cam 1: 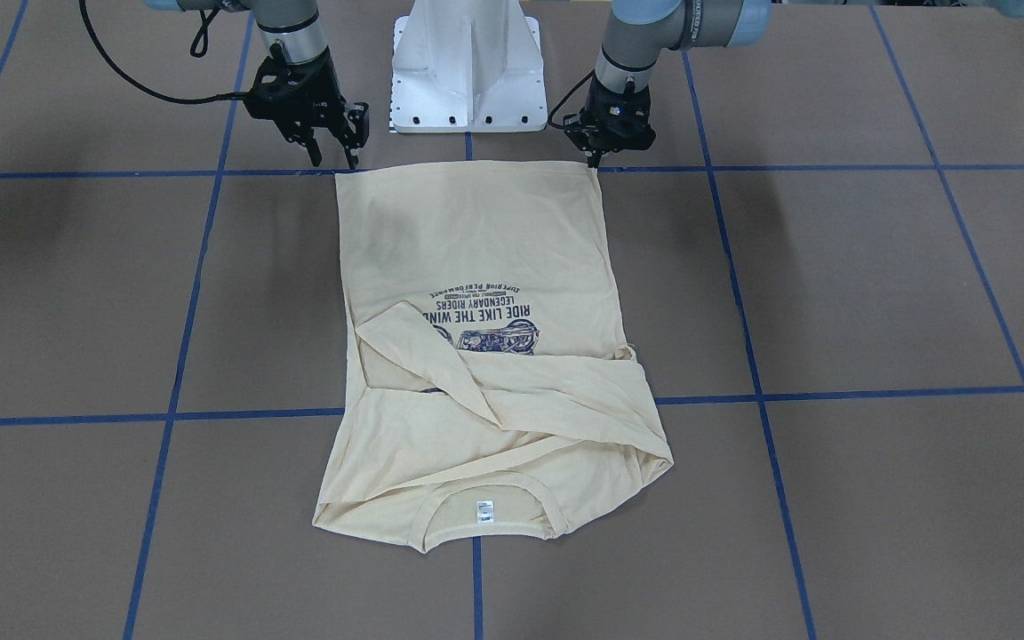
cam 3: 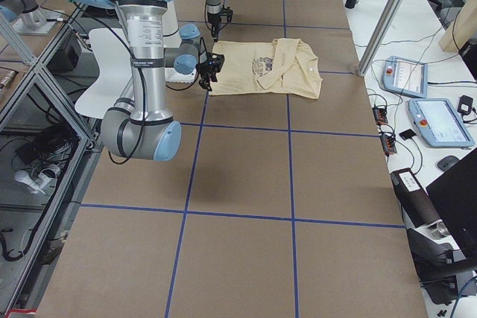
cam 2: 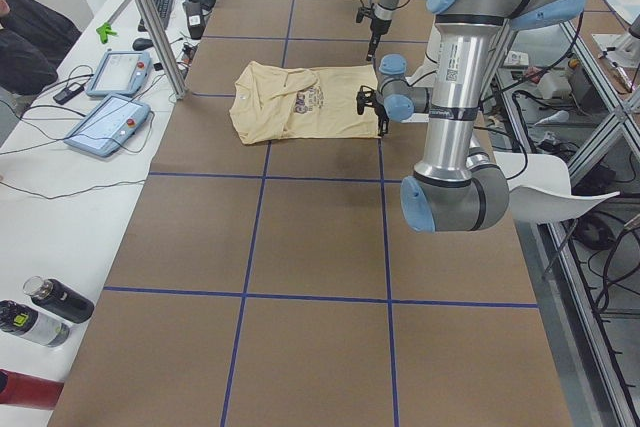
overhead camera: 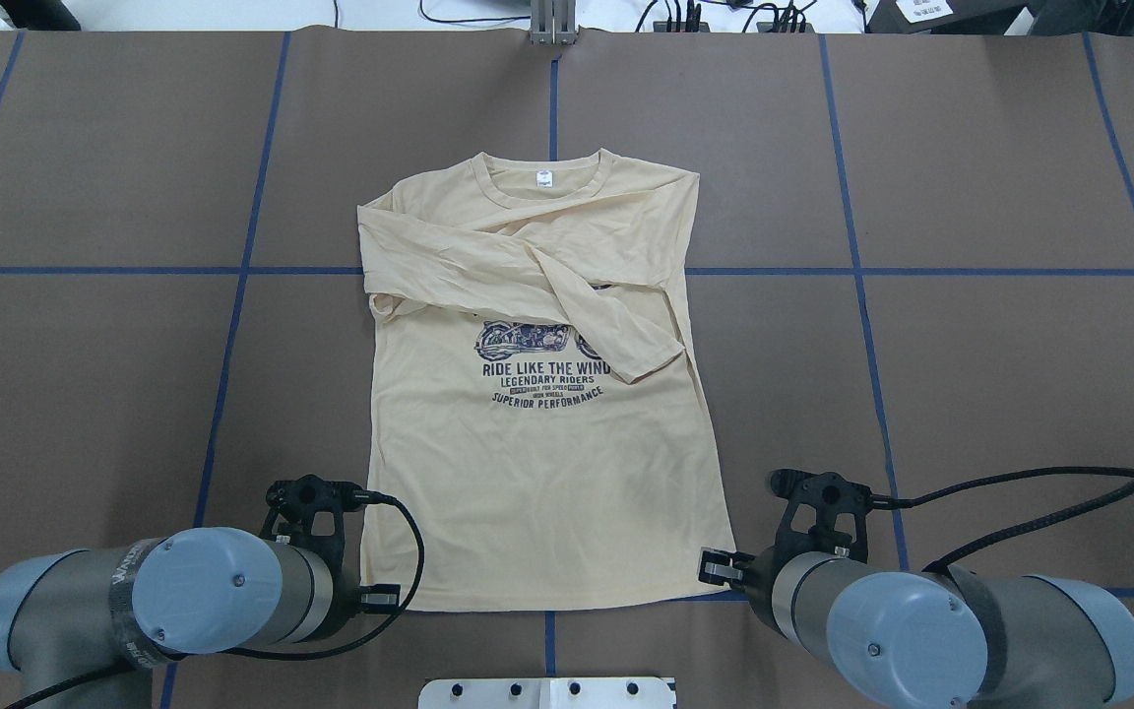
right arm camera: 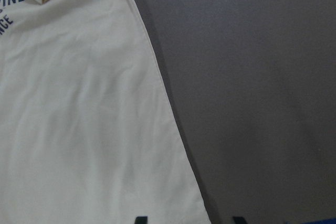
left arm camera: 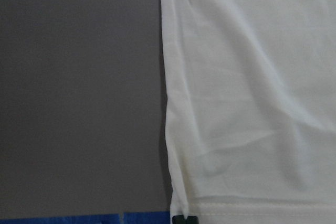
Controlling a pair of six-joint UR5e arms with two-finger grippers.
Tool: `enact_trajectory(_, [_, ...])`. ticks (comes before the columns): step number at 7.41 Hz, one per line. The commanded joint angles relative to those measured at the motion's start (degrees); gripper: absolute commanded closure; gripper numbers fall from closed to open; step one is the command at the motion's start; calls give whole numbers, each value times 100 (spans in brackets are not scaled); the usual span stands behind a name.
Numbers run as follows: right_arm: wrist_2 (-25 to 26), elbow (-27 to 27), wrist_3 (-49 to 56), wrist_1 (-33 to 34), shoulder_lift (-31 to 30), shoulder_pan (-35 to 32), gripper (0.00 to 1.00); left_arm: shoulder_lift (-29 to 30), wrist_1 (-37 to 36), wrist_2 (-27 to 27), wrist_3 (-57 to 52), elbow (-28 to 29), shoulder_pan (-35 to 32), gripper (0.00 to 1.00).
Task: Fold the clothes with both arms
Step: 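Grasp the hem corners with both grippers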
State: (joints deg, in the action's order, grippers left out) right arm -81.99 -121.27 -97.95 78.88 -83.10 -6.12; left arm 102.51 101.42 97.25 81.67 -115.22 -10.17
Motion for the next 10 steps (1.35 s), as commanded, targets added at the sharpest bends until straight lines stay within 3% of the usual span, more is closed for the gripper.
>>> enact_trajectory(1, [130, 287, -31, -330, -101, 93, 51, 24, 0, 4, 7, -1, 6, 100])
enact_trajectory(3, [262, 340, -31, -338, -75, 146, 56, 33, 9, 4, 7, 0, 15, 100])
enact_trajectory(8, [368, 358, -83, -330, -66, 313, 57, 41, 9, 4, 7, -27, 15, 100])
enact_trajectory(10, [368, 375, -119, -330, -49, 339, 65, 41, 9, 4, 7, -36, 15, 100])
